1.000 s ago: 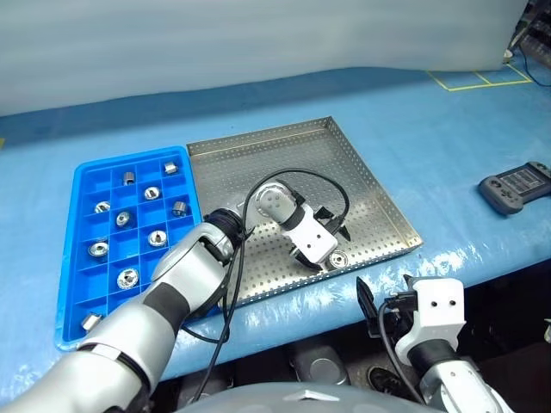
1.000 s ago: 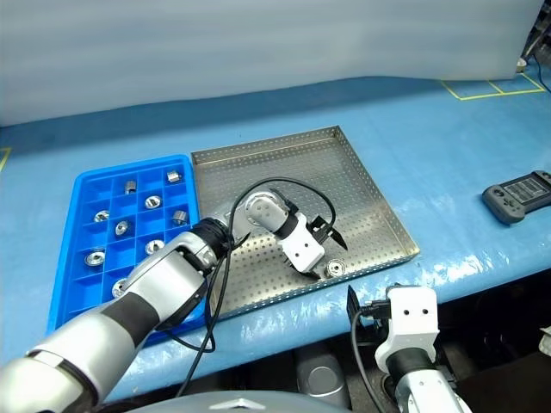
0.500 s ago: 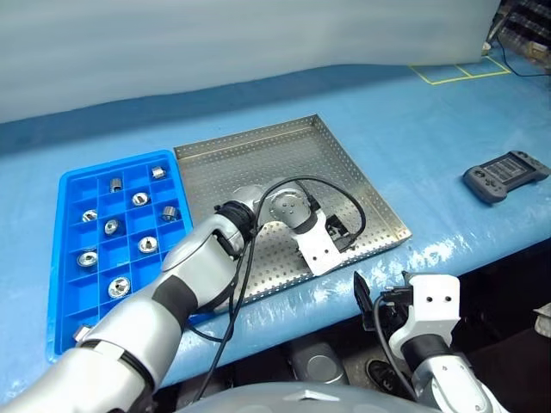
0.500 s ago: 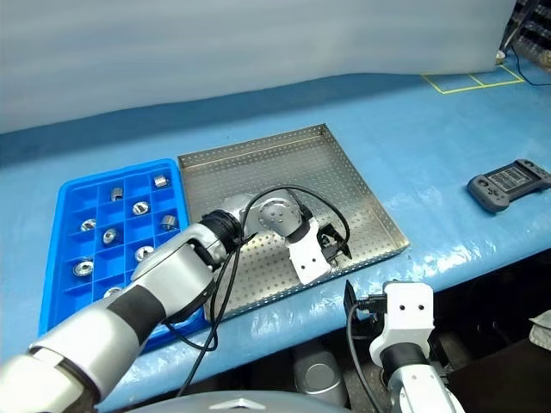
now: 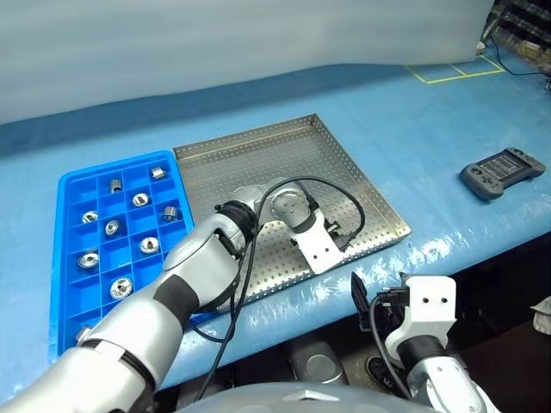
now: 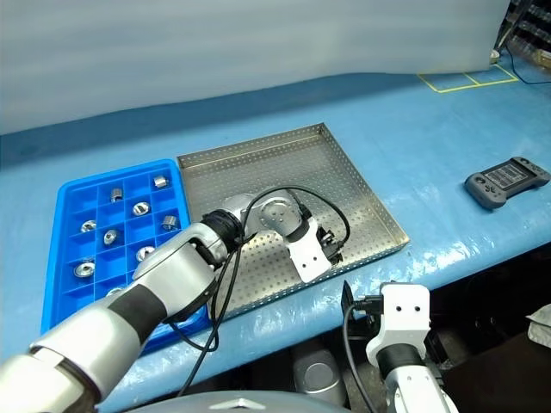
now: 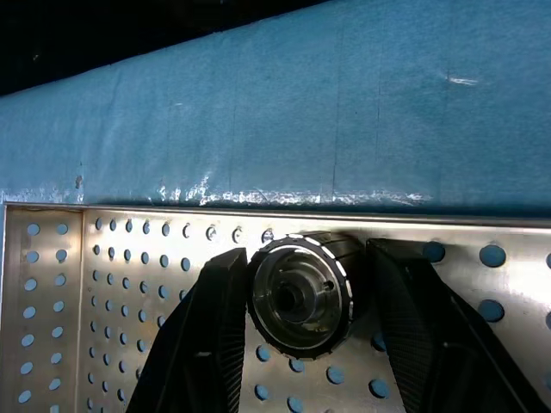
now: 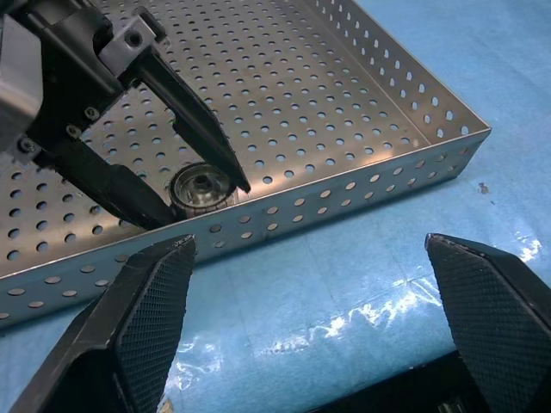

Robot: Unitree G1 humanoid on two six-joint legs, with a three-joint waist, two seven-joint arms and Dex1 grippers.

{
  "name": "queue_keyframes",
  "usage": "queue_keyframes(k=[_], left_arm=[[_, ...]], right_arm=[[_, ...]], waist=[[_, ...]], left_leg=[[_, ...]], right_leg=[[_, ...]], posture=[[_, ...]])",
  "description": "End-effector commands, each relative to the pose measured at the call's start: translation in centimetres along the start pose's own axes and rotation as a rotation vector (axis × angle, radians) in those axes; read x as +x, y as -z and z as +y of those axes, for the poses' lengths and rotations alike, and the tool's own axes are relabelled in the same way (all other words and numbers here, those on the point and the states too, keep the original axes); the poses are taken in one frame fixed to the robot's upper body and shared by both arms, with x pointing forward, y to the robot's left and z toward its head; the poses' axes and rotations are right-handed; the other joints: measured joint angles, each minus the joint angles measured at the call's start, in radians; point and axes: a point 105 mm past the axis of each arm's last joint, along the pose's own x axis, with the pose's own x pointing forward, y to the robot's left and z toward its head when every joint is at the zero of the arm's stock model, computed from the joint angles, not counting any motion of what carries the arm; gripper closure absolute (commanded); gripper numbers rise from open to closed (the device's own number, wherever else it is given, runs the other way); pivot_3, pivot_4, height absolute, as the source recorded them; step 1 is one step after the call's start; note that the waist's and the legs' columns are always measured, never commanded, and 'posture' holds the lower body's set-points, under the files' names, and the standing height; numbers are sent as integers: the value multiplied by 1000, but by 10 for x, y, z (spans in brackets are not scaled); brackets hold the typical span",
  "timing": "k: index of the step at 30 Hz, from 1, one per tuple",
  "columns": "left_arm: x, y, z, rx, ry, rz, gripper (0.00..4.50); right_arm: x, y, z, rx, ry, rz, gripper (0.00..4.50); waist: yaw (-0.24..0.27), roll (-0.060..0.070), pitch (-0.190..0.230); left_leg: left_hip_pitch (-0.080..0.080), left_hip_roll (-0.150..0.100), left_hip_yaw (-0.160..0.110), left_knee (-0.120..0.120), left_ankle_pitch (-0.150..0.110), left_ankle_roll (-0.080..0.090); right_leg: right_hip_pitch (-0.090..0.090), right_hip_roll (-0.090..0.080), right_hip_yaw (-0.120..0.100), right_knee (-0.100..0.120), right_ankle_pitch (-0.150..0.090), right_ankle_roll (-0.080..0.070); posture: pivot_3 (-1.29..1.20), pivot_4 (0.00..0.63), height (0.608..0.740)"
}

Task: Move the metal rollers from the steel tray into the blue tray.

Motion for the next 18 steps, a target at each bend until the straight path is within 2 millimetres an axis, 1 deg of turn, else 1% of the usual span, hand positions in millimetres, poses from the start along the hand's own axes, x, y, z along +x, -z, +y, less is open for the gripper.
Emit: queue_keyframes(k=[1, 3, 6, 9, 12, 18], left_arm=[[-28, -2, 18, -40, -78, -46, 2629], [-38, -2, 21, -56, -89, -64, 2629], [-60, 2, 21, -87, -101, -74, 2629], [-71, 4, 23, -124, -143, -93, 2629], [-81, 7, 26, -186, -234, -116, 2629], [-106, 22, 31, -374, -502, -147, 2629]], right_arm=[[-1, -12, 4, -2, -28, -42, 0], [0, -13, 5, -3, -38, -41, 0], [5, -15, 10, -11, -70, -44, 0], [9, -19, 13, -22, -98, -52, 0], [16, -25, 17, -41, -128, -67, 0], [35, -38, 23, -87, -193, -110, 0]], waist=[[1, 0, 0], [6, 0, 0], [15, 0, 0], [31, 0, 0], [51, 1, 0], [97, 1, -1]], left_leg=[[0, 0, 0, 0, 0, 0], [0, 0, 0, 0, 0, 0], [0, 0, 0, 0, 0, 0], [0, 0, 0, 0, 0, 1], [-1, -1, 0, 1, -1, 1], [-1, -1, 0, 2, -1, 2]], right_leg=[[0, 0, 0, 0, 0, 0], [0, 0, 0, 0, 0, 0], [-1, 0, 0, 0, 1, 1], [-1, 0, 1, 0, 1, 2], [-1, 0, 1, 0, 2, 3], [-1, 0, 1, 2, 3, 5]], posture=[[-358, 150, 740], [-338, 150, 740], [-307, 150, 740], [-269, 150, 740], [-252, 150, 740], [-183, 150, 740]])
